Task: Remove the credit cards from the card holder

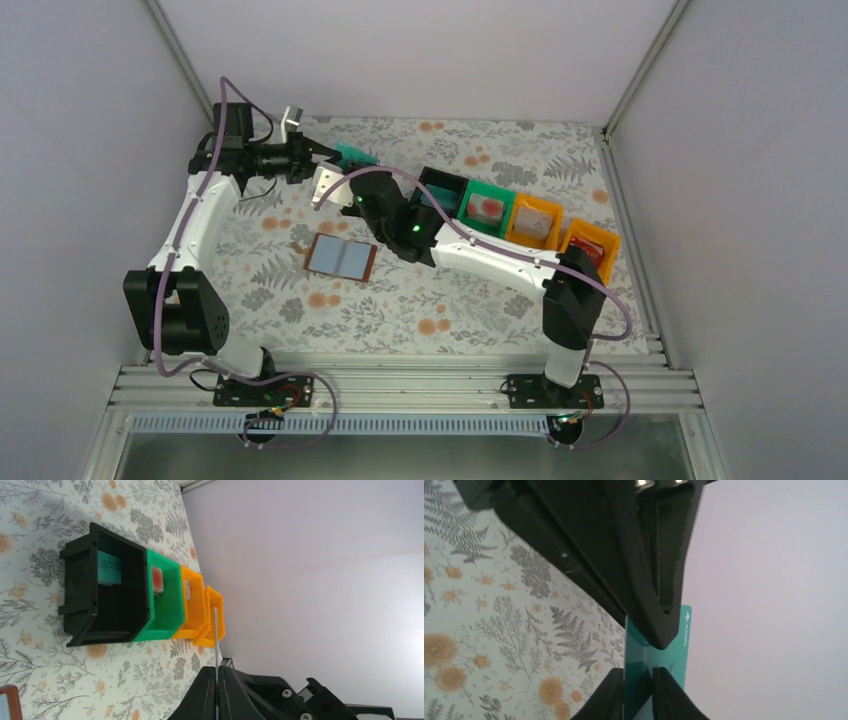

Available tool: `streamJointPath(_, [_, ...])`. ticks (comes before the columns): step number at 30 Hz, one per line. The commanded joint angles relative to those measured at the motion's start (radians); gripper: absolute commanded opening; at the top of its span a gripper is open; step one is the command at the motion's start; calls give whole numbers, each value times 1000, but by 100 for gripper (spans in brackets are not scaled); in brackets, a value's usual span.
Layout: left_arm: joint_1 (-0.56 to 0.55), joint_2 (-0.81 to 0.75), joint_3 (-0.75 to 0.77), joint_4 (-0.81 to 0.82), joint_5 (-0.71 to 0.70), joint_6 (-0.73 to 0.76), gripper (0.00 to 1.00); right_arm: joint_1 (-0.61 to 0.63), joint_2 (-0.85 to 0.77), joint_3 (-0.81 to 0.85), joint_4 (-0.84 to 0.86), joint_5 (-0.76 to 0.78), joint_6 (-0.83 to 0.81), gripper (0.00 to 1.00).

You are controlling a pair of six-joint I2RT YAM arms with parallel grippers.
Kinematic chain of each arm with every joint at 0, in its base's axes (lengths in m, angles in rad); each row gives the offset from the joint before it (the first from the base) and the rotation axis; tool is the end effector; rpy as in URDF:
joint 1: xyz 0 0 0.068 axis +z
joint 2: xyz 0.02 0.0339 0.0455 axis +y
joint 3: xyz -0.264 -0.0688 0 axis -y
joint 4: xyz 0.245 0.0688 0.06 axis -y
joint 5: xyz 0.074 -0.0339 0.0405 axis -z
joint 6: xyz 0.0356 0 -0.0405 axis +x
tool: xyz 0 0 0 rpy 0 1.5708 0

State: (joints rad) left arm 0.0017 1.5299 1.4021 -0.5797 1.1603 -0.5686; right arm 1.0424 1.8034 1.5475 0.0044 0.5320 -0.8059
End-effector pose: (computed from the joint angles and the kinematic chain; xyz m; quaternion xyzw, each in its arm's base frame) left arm 0.3269 -0.0321 0.3482 0.0064 0.7935 -0.5759 0.1967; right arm 0.2346 0.3661 0.3404 -0.5114 0.5879 -0.1365 0.6117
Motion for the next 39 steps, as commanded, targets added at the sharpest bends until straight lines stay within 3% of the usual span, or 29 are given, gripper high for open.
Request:
streamJointPath(1, [-2,-23,-5,0,32,-18,2,-8,30,56,-4,48,8,12])
streamJointPath(3, [-2,-24,-8,1,32,-19,2,-12,28,61,-6,47,17,5])
streamJointPath(9, [-3,-17,-26,4,42,0,3,-31,-8,64,-57,8,59,4])
streamJointPath(10, [-3,-12,-31,1,46,11,12,-39,-22,62,-88,-11,74,4])
streamJointPath(11, [-2,-7,-35,-2,46,23,28,-50,-33,60,-111,-31,89,4])
streamJointPath(13, [3,3,-43,-5,40,52,75,-75,-55,46,-156,-60,122,4])
streamJointPath(14, [11,10,-40,-17,29,78,91,-89,-70,31,-175,-75,136,4])
streamJointPath(15, [21,16,-31,-29,15,106,99,-105,-87,13,-199,-94,152,4])
streamJointPath(22, [131,115,58,-164,-59,438,100,-291,-196,-148,-347,-357,178,4])
streamJointPath(26, [139,109,28,-163,-227,624,100,-370,-207,-231,-346,-438,100,4])
streamJointPath(31, [139,36,-83,-48,-442,694,100,-438,-121,-218,-339,-447,55,4])
streamJointPath(39, [139,29,-120,-21,-450,699,100,-481,36,-137,-324,-397,-8,4])
